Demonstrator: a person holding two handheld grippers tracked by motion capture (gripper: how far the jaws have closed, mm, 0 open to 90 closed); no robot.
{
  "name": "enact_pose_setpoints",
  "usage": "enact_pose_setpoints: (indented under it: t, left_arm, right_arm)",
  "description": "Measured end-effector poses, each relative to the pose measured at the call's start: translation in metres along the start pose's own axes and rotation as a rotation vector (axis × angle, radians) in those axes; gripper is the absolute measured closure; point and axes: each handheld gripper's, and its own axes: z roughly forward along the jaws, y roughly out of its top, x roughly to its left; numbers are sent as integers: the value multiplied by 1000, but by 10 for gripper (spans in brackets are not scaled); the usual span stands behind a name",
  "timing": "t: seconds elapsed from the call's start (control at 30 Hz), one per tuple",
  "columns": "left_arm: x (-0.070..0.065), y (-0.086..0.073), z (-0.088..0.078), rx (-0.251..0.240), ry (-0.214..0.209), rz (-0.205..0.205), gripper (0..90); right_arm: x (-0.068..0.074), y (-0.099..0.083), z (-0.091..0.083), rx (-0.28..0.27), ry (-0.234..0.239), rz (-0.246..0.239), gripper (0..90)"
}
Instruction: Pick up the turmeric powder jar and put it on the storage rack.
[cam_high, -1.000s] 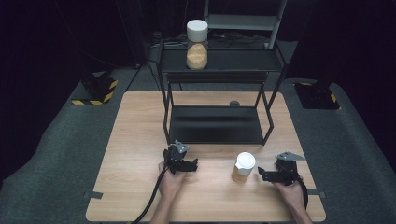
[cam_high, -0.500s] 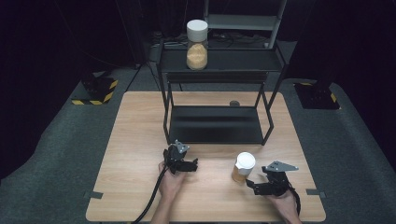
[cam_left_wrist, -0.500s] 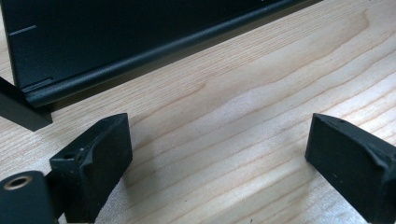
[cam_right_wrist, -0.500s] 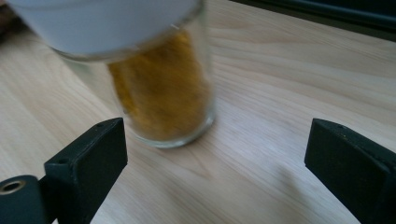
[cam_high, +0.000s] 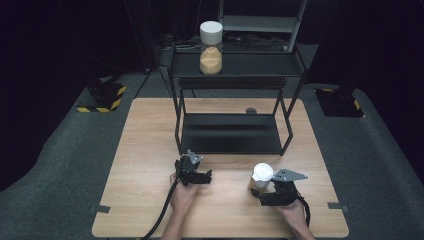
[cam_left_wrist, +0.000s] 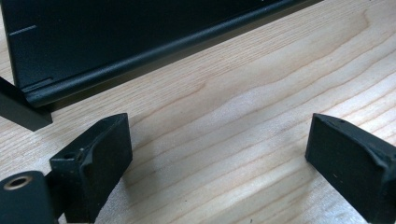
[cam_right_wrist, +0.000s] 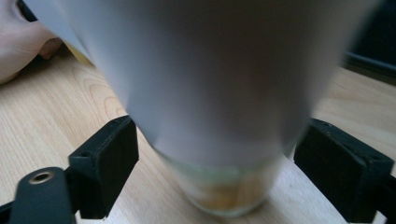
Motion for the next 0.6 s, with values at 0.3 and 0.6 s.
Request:
enact_pose_setpoints:
  t: [0.3,0.6]
  left_arm:
    - [0,0,0,0,-1,-1,72]
    - [0,0,0,0,-1,0,72]
  right_arm:
    - [9,-2,4,-28,-45,-32,274]
    - [13,-6,2,-50,-65,-78,302]
